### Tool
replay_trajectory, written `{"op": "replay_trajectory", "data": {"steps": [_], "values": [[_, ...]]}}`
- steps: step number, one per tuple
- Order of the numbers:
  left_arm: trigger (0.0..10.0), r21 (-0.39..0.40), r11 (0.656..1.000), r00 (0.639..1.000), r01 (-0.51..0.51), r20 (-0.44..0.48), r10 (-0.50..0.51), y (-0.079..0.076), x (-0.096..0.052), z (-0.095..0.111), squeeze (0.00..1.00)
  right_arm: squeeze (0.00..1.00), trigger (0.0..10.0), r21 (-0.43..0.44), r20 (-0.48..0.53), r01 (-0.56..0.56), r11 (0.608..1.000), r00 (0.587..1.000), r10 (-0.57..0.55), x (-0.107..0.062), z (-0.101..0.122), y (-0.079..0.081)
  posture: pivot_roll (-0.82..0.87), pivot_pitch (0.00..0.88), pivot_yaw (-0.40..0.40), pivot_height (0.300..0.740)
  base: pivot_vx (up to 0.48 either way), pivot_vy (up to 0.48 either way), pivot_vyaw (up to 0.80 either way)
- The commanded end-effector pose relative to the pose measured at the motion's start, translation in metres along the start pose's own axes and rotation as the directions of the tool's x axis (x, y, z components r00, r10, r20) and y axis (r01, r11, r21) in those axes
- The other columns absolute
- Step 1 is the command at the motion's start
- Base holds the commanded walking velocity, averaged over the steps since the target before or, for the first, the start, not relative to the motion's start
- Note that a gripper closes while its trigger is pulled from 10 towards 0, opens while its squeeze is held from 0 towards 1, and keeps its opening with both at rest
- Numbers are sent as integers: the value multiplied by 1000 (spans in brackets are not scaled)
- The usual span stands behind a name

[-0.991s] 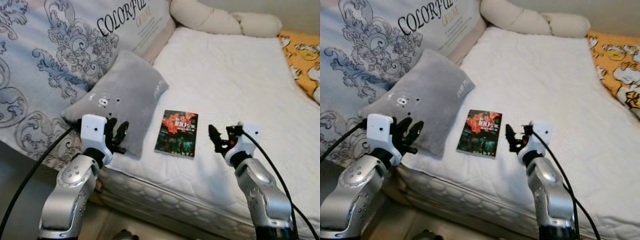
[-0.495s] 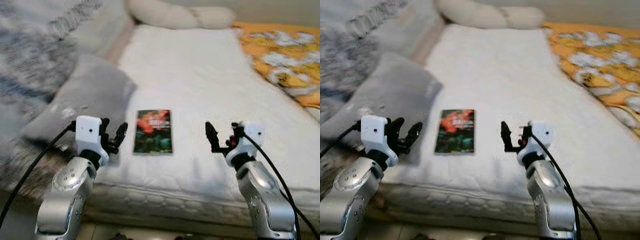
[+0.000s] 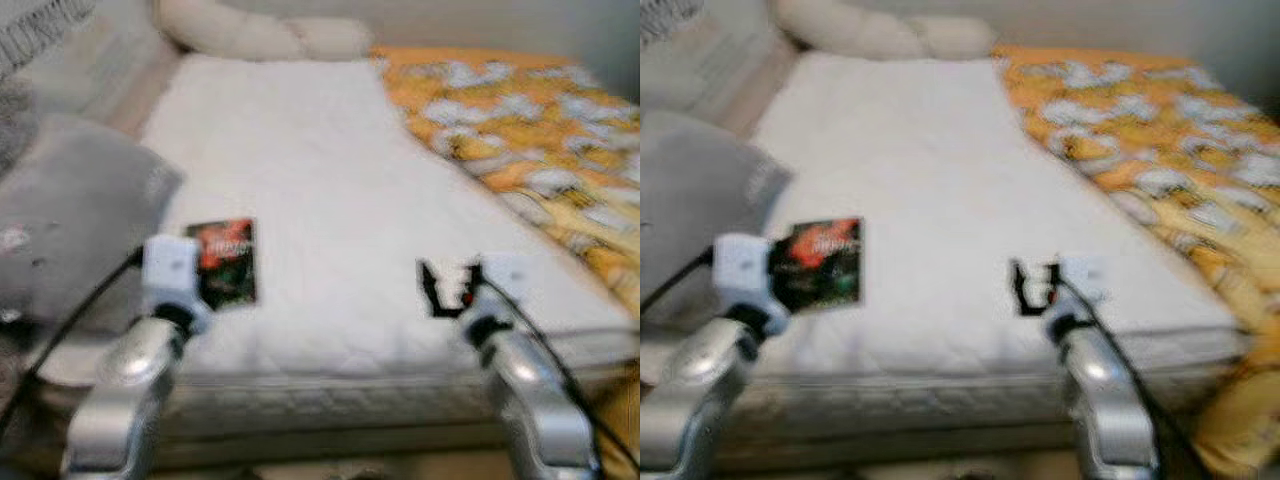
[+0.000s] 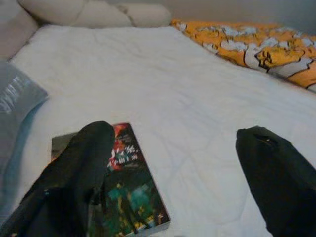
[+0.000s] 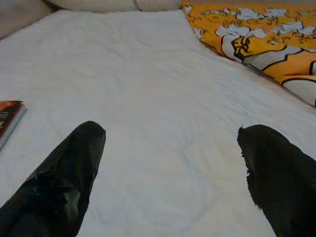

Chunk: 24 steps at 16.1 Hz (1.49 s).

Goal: Clean up the room

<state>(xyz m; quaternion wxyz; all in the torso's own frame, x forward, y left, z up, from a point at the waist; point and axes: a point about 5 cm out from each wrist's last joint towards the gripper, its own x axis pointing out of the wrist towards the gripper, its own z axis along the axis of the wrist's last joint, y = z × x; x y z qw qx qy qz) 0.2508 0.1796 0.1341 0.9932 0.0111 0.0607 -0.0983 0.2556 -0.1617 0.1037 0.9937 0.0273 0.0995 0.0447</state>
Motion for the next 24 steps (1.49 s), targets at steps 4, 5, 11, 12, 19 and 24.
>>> {"op": "replay_trajectory", "data": {"steps": [4, 5, 11, 12, 19, 24], "values": [[10000, 20, 1000, 1000, -21, -14, 22, -1, 3, -2, 1000, 200, 10000, -7, 24, 18, 1000, 1000, -18, 5, 8, -3, 46, 0, -25, 740, 0, -429, 0], [10000, 21, 1000, 1000, -21, -13, 21, -2, 4, -2, 1000, 204, 10000, -22, 30, 29, 999, 999, -28, 5, 9, -3, 46, 0, -25, 740, 0, -420, 0], [10000, 35, 999, 1000, -24, -2, 24, -5, 10, -1, 1000, 267, 10000, -110, 46, 18, 994, 999, -13, 6, 12, -5, 34, 0, -24, 740, 0, -416, 133], [10000, 35, 999, 1000, -20, 0, 20, -6, 10, 0, 1000, 275, 10000, -110, 46, 19, 994, 999, -14, 6, 12, -5, 34, 0, -25, 740, 0, -416, 800], [10000, 38, 999, 1000, -13, 10, 13, -7, 13, 0, 1000, 204, 10000, -41, 40, 52, 998, 998, -50, 7, 10, -11, 28, 0, -31, 740, 0, -415, 343], [10000, 39, 999, 1000, -8, 6, 8, -9, 14, -1, 1000, 0, 10000, -43, 19, 73, 996, 997, -72, 6, 6, -16, 30, 0, -26, 740, 0, -414, 0]]}}
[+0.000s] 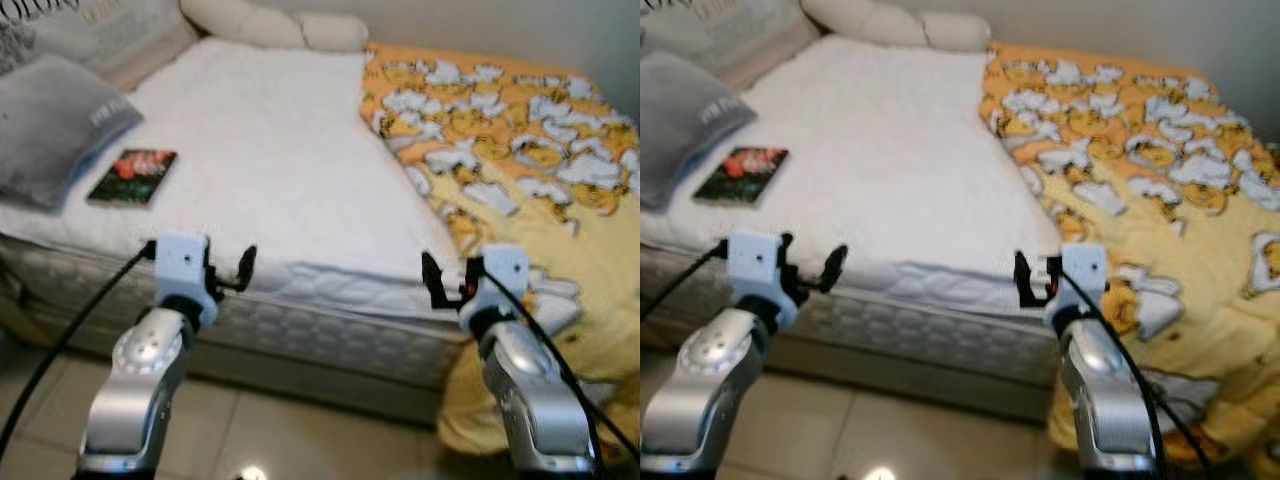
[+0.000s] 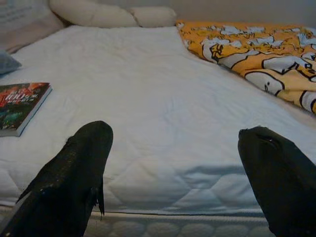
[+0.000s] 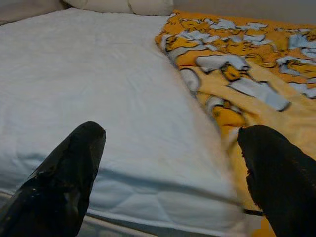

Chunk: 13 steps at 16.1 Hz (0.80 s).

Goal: Clean up the room

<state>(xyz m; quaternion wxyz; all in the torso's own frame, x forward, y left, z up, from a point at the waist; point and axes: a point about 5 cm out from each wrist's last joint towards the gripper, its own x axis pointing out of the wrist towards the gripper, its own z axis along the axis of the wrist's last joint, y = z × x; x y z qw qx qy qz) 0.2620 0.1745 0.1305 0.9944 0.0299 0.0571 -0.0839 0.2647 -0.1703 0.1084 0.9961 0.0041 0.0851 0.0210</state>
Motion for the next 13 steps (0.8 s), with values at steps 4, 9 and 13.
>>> {"op": "replay_trajectory", "data": {"steps": [4, 9, 13], "values": [[10000, 9, 1000, 1000, 28, 0, -28, -5, 1, 1, 1000, 0, 10000, 17, -16, 11, 1000, 1000, -11, -2, -1, -3, 27, 0, -24, 740, 0, -414, 0], [10000, 5, 1000, 1000, 29, -4, -29, -8, 0, -1, 1000, 0, 10000, 13, -22, 9, 1000, 1000, -9, -1, -2, -4, 20, 0, -24, 740, 0, -413, 0], [10000, 16, 999, 1000, 28, 7, -29, -7, 1, 0, 1000, 0, 10000, 18, -42, -2, 1000, 999, 3, -1, -5, -2, 19, 0, -23, 740, 0, -410, 0]]}}
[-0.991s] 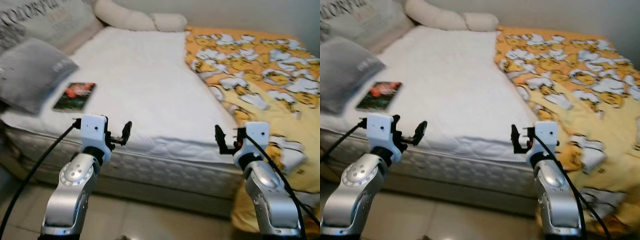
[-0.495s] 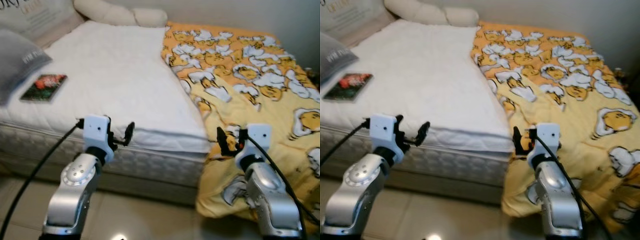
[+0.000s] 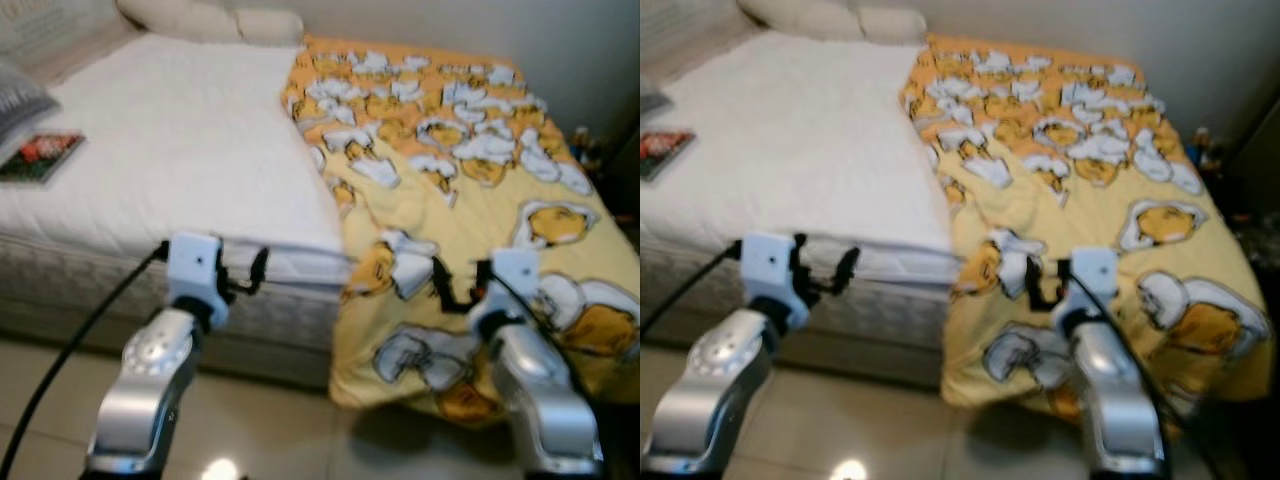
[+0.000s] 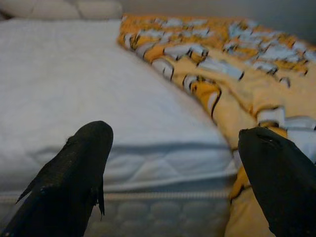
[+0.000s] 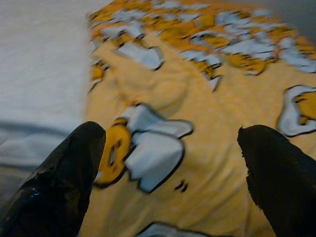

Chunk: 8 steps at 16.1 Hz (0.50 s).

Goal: Clean up the room

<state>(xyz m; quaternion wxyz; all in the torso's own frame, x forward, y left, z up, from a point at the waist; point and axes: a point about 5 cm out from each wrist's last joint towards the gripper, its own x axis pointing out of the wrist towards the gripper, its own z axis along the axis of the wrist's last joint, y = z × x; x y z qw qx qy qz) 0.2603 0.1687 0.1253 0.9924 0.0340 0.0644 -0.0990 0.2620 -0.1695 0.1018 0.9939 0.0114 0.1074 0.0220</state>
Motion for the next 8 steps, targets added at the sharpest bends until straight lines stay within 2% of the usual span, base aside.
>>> {"op": "replay_trajectory", "data": {"steps": [1, 8], "values": [[10000, -6, 1000, 999, -10, 46, 10, -1, 1, 7, 1000, 0, 10000, 2, -2, -5, 1000, 1000, 5, 0, 2, -2, 19, 0, -23, 740, 0, 0, 0], [10000, -15, 1000, 998, 20, 59, -19, -6, 4, 9, 1000, 0, 10000, -13, 1, -13, 1000, 1000, 13, 4, 3, 0, 12, 0, -24, 740, 0, 0, 0]]}}
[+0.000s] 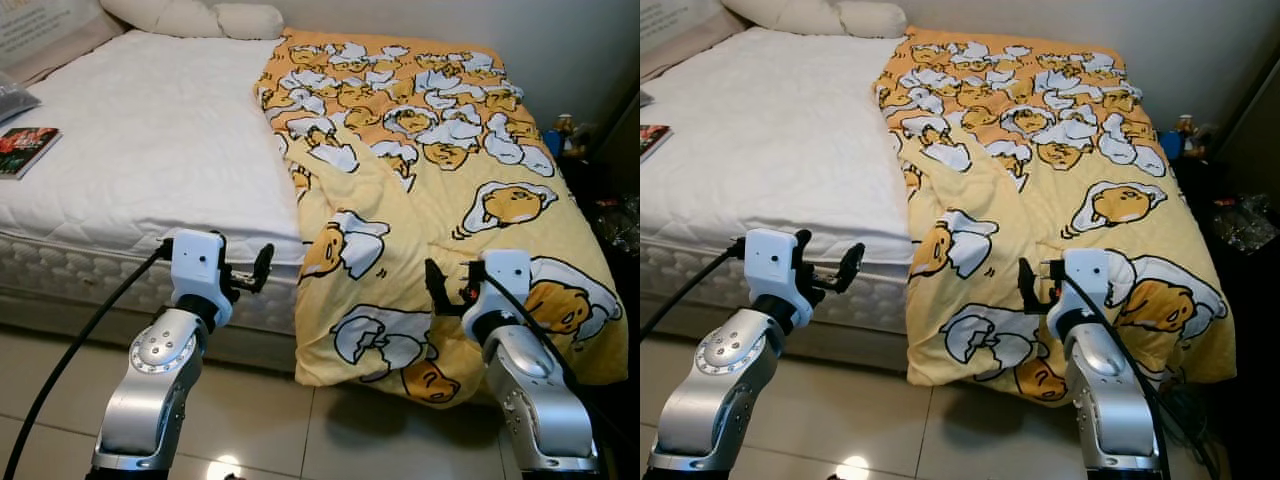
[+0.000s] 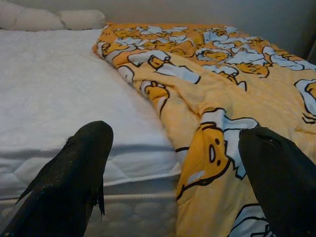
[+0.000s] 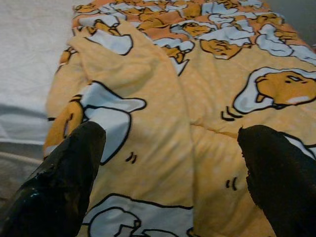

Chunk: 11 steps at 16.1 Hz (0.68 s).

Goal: Clean up the room

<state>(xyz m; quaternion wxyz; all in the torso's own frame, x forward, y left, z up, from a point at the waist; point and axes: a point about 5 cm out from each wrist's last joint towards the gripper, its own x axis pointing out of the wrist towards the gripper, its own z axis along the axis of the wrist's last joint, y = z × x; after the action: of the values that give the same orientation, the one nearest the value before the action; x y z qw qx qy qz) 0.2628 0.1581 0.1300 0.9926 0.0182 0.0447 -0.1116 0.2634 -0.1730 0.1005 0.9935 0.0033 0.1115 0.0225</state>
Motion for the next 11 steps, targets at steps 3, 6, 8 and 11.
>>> {"op": "replay_trajectory", "data": {"steps": [3, 6, 8, 11], "values": [[10000, 7, 1000, 1000, -7, 14, 7, 4, 3, 2, 1000, 0, 10000, -10, 11, -19, 1000, 1000, 19, 5, 5, 4, 9, 0, -23, 740, 265, 0, 0], [10000, 5, 1000, 1000, 0, 17, 0, 5, 4, 4, 1000, 0, 10000, 0, 18, -24, 1000, 1000, 24, 10, 7, 9, 7, 0, -21, 740, 306, 0, 0], [10000, 4, 1000, 1000, 4, 18, -5, 4, 4, 4, 1000, 0, 10000, 26, 4, -30, 999, 1000, 30, 13, 7, 12, 8, 0, -19, 740, 347, 0, 0], [10000, 5, 1000, 1000, 11, 16, -11, 3, 4, 3, 1000, 0, 10000, 23, 6, -29, 999, 1000, 29, 15, 7, 13, 7, 0, -18, 740, 370, 0, -800]]}}
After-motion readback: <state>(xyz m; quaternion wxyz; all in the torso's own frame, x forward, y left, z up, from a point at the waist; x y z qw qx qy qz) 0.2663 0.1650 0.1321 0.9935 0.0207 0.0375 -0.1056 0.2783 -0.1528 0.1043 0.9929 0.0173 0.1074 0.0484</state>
